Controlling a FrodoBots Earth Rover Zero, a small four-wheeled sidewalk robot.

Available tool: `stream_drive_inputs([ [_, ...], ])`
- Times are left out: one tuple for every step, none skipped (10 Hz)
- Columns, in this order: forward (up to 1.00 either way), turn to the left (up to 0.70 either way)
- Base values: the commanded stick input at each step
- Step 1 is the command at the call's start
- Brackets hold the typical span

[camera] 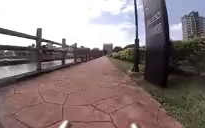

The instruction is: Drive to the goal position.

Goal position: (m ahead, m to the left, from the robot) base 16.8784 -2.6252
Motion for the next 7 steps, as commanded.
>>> stream_drive_inputs([
  [1.00, 0.00],
  [1.00, 0.00],
  [1.00, 0.00],
  [1.00, 0.00],
  [1.00, 0.00],
  [1.00, -0.14],
  [1.00, -0.37],
])
